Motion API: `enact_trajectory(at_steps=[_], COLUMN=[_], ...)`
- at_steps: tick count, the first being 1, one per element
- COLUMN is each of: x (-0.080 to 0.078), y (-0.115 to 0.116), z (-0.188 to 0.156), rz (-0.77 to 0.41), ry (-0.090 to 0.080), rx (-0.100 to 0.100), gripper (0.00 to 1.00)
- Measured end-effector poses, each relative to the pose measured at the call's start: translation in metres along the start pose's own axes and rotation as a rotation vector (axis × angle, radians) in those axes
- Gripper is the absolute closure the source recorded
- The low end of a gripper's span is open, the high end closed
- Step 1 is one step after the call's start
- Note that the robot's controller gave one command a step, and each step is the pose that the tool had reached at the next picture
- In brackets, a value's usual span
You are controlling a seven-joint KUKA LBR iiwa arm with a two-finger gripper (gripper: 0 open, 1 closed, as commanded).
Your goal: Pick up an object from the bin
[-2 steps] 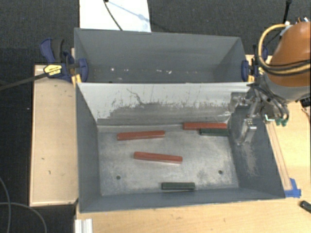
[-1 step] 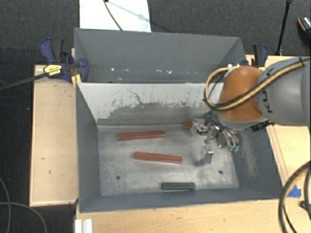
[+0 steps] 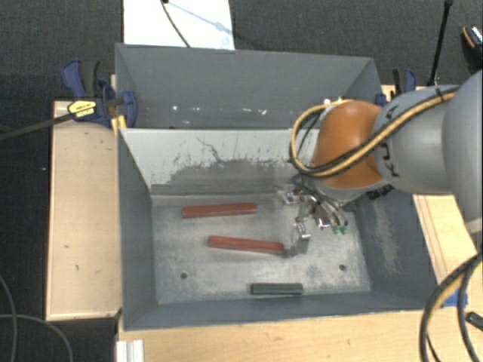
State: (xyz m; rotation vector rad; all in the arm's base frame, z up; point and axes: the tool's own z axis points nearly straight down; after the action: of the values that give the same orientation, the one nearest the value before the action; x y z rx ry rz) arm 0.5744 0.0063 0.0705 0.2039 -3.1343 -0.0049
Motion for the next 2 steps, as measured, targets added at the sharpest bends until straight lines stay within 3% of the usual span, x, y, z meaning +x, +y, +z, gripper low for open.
enact_trajectory(at_steps=[1, 2], x=[0.0361, 0.0343], y=[0.0599, 0.0552], z=[0.0007, 0.0002], rz=[-0.052, -0.050], ry=[0.002, -0.002], rx=[-0.001, 0.003], gripper=[0.00, 1.00])
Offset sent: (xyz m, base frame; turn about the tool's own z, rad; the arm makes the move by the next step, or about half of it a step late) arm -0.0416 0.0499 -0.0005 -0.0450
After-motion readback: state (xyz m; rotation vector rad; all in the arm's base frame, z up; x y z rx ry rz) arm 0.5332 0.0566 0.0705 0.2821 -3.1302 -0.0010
